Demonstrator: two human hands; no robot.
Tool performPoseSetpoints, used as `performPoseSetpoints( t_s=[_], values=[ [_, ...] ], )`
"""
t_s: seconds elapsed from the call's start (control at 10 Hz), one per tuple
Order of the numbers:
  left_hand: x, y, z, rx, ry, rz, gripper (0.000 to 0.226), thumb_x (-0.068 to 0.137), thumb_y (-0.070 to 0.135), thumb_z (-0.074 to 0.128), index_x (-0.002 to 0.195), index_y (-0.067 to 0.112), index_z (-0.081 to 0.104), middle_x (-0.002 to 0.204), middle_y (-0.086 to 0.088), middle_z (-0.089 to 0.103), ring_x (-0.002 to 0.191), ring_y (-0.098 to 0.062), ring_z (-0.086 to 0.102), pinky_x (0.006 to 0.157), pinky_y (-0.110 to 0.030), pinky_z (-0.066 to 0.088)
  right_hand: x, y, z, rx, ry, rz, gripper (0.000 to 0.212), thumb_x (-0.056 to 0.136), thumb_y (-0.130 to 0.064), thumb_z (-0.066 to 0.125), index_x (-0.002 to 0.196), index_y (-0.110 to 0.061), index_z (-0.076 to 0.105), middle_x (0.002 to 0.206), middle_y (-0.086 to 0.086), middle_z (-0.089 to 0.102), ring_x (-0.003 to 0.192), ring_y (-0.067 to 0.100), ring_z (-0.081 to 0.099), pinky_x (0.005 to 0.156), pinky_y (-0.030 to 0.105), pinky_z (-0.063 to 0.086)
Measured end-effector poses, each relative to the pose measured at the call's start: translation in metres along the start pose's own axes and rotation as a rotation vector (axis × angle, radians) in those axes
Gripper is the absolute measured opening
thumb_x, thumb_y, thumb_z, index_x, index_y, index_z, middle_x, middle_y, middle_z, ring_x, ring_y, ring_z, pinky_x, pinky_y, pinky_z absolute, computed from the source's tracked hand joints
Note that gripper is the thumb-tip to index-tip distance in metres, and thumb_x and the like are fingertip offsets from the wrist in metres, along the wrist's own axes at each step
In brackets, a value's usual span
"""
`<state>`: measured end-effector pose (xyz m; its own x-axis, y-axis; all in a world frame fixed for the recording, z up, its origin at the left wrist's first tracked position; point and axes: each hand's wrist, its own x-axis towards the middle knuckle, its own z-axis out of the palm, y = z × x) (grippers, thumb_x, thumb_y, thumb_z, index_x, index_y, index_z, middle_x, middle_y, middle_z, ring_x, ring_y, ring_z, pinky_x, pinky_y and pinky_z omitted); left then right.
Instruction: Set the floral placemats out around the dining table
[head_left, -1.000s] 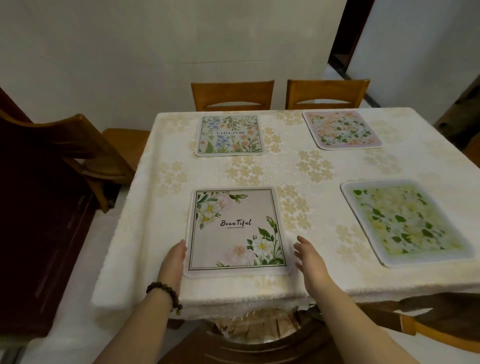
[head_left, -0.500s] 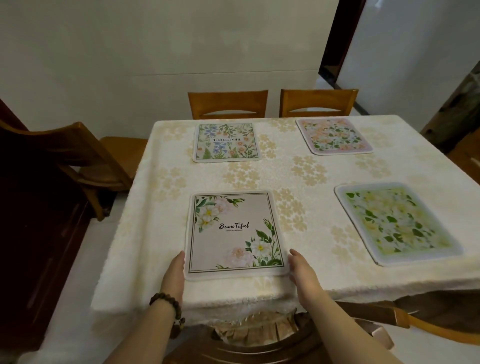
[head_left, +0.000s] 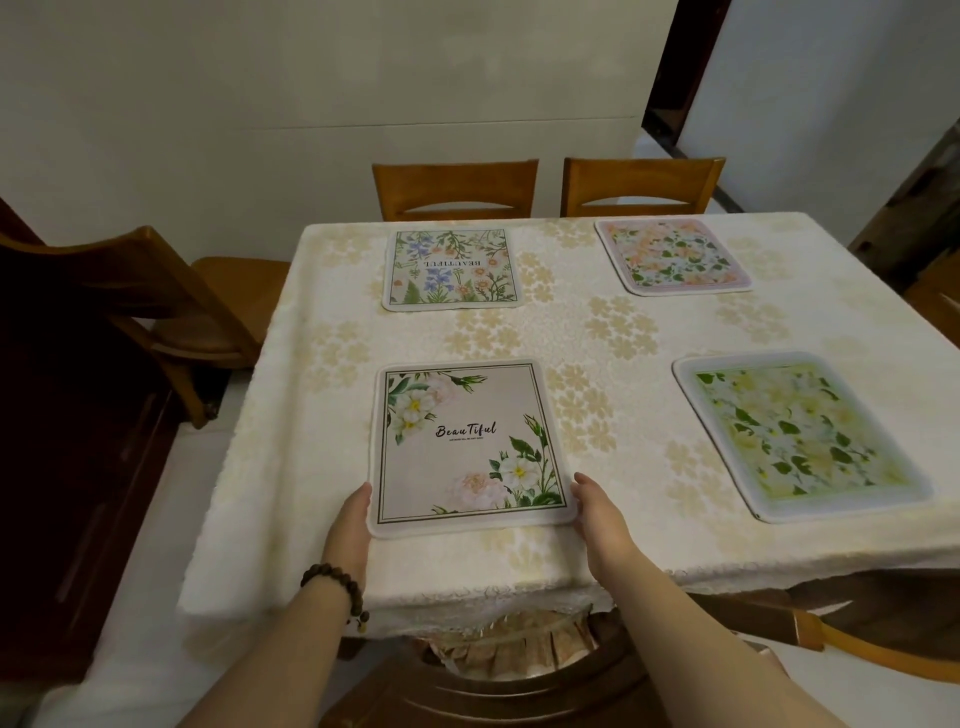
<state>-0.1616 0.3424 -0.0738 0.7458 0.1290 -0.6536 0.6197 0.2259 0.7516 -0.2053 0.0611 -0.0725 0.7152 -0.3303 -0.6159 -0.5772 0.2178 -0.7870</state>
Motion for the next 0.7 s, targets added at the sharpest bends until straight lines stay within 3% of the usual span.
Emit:
performPoseSetpoints(
  t_s=[0.1,0.2,0.3,0.4,0.7],
  values=[
    [-0.005,-0.001,0.000,0.008,0.009,0.008,0.057,0.094,0.044,0.047,0.144,0.018,0.038,0.132,0.000,0.052,0.103,-0.007,0.048,0.088,-0.021,0.034,-0.003,-0.002,-0.001,-0.011,0.001,-0.004,0.049,0.097,-0.030,0.039,0.145,-0.021,0.036,0.150,0.008,0.039,0.135,0.029,0.038,0.113,0.048,0.030],
    [-0.011,0.008,0.003,0.023,0.015,0.038,0.058,0.095,0.044,0.044,0.145,0.018,0.035,0.150,-0.004,0.039,0.123,-0.014,0.040,0.103,-0.031,0.028,-0.010,-0.013,0.000,-0.006,0.020,-0.037,0.049,0.098,-0.030,0.039,0.146,-0.021,0.035,0.152,0.007,0.037,0.137,0.028,0.035,0.114,0.047,0.029],
    [-0.020,0.018,0.014,0.000,-0.012,0.099,0.050,0.097,0.039,0.043,0.142,0.017,0.041,0.146,-0.006,0.044,0.131,-0.020,0.041,0.109,-0.036,0.029,-0.021,-0.028,0.000,0.073,0.039,-0.110,0.048,0.098,-0.032,0.041,0.145,-0.024,0.037,0.152,0.002,0.037,0.139,0.025,0.034,0.114,0.047,0.029],
    [-0.034,0.025,0.034,-0.004,-0.080,0.177,0.044,0.096,0.036,0.045,0.136,0.016,0.049,0.135,-0.003,0.053,0.119,-0.017,0.048,0.105,-0.035,0.034,-0.036,-0.042,-0.002,0.141,0.056,-0.180,0.045,0.098,-0.032,0.042,0.142,-0.026,0.041,0.146,0.002,0.043,0.136,0.023,0.039,0.111,0.043,0.033],
    [-0.069,0.016,0.092,0.072,-0.242,0.263,0.040,0.097,0.038,0.044,0.129,0.017,0.053,0.123,0.001,0.058,0.115,-0.016,0.052,0.098,-0.034,0.037,-0.067,-0.044,-0.046,0.187,0.223,-0.265,0.036,0.098,-0.033,0.042,0.133,-0.025,0.049,0.129,0.003,0.053,0.118,0.019,0.049,0.100,0.038,0.041]
  ],
)
